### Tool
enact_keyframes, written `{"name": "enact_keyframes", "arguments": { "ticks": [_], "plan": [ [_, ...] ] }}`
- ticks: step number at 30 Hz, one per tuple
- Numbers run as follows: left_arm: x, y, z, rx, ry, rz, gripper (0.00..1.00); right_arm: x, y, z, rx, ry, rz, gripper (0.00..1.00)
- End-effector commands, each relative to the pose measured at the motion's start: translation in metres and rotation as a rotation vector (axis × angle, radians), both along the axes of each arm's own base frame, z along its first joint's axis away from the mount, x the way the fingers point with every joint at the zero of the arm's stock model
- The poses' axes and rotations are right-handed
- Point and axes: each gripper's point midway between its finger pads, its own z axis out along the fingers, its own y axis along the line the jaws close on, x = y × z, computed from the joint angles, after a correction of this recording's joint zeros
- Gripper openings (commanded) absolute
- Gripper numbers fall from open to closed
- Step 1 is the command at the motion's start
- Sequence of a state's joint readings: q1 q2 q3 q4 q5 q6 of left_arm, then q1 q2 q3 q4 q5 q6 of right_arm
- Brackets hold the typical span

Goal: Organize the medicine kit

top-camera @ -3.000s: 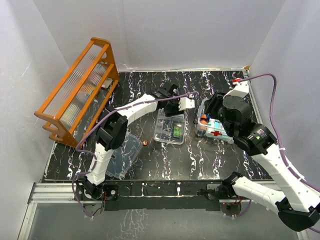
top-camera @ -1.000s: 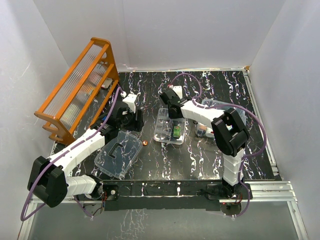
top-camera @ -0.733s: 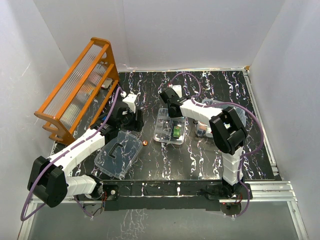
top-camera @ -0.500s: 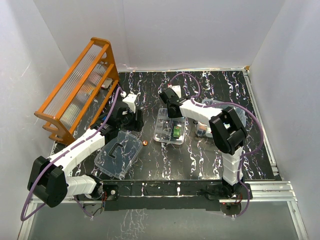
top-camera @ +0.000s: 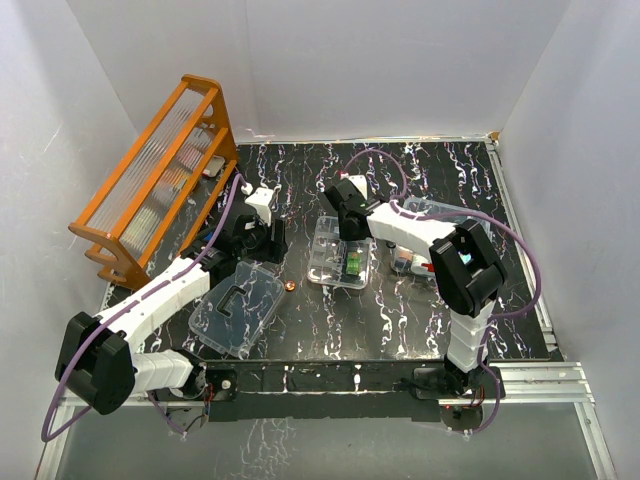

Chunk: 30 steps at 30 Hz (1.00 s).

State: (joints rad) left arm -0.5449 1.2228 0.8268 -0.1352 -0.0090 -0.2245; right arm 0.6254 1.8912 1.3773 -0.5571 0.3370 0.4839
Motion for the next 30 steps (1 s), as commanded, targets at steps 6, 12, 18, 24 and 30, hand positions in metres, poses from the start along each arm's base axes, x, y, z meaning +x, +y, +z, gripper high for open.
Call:
{"name": "enact_keyframes", "arguments": {
  "ticks": [6, 12, 18, 24, 30],
  "plan": [
    [0.003, 0.002, 0.003, 0.003, -0.009, 0.006, 0.62, 0.004, -0.003, 0.002, 0.001, -0.024, -0.019, 0.06],
    [0.002, 0.002, 0.002, 0.005, -0.006, 0.008, 0.62, 0.023, -0.003, 0.007, -0.027, -0.073, -0.051, 0.07],
    [0.003, 0.003, 0.001, 0.01, -0.005, 0.012, 0.62, 0.039, -0.001, 0.018, -0.033, -0.115, -0.072, 0.08],
    [0.002, 0.004, -0.001, 0.014, -0.001, 0.013, 0.62, 0.045, 0.001, 0.021, -0.034, -0.13, -0.072, 0.08],
    [0.003, 0.003, -0.003, 0.019, 0.006, 0.011, 0.62, 0.052, 0.0, 0.011, -0.048, -0.117, -0.072, 0.11]
  ]
}}
